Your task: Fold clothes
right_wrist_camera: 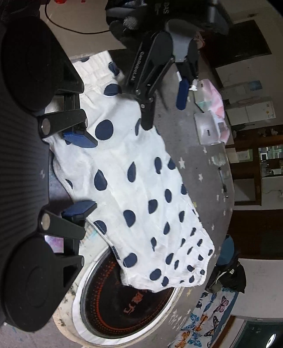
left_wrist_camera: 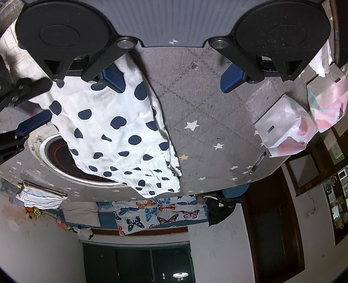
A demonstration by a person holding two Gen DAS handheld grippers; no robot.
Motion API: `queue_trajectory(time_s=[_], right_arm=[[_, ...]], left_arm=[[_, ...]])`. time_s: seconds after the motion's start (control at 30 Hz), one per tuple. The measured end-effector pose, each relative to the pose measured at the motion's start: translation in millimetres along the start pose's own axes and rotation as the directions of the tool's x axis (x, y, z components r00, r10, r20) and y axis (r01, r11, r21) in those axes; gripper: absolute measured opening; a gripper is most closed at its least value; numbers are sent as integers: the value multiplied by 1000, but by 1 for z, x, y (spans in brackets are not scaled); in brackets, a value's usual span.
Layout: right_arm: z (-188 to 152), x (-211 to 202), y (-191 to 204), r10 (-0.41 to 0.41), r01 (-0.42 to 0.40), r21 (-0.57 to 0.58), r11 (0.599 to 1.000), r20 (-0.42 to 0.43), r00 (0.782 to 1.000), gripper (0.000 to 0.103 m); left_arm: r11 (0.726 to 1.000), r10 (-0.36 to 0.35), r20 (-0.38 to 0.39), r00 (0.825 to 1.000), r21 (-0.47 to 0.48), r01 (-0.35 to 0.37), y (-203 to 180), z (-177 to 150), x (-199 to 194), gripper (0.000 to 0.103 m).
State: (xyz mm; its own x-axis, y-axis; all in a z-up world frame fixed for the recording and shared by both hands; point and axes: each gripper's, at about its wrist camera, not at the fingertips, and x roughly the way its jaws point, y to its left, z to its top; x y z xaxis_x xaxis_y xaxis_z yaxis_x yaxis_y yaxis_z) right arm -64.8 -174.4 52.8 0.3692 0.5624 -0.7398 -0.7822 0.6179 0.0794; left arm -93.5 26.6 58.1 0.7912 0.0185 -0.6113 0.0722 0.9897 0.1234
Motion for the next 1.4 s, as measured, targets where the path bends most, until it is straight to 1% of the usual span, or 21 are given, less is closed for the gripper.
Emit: queue_trajectory(time_s=[0.2,0.27,0.37,0.57,0.73,0.87,1.07,1.2,1.3,1.4], right_arm=[[19,-8,-17,-33,33,11,999,48,998,55],[27,-4,-28,-50,49,22,999,59,997,55],[30,6,-45,-60,58,50,997,53,997,55],[35,27,-77,-78,74,106,992,37,996,55],[39,45,-104,-92,87,153,984,24,995,55],[48,41,-103,-86,81,137,987,32,996,55],[64,53,-104,-89,86,109,990,30,996,55],[65,61,-107,-82,80,98,992,8,997,55],[65,68,-109,-74,75,87,993,-8,997,56],[65,69,-110,-62,63,66,996,-16,998,56]], left_arm=[[1000,4,15,1000,-17,-4,4,15,1,96],[1000,6,17,1000,-19,-6,4,21,4,96],[1000,3,19,1000,-19,-2,3,31,12,96],[1000,9,-11,1000,-9,-10,0,40,36,96],[999,39,-72,997,-13,-40,8,36,56,96],[999,26,-94,995,-36,-29,13,43,63,96],[999,24,-59,998,-31,-26,6,72,78,96],[1000,14,-47,999,-23,-15,1,93,97,96],[1000,9,-65,998,-26,-11,-2,101,116,96],[999,30,-107,994,-22,-33,-1,101,138,95]])
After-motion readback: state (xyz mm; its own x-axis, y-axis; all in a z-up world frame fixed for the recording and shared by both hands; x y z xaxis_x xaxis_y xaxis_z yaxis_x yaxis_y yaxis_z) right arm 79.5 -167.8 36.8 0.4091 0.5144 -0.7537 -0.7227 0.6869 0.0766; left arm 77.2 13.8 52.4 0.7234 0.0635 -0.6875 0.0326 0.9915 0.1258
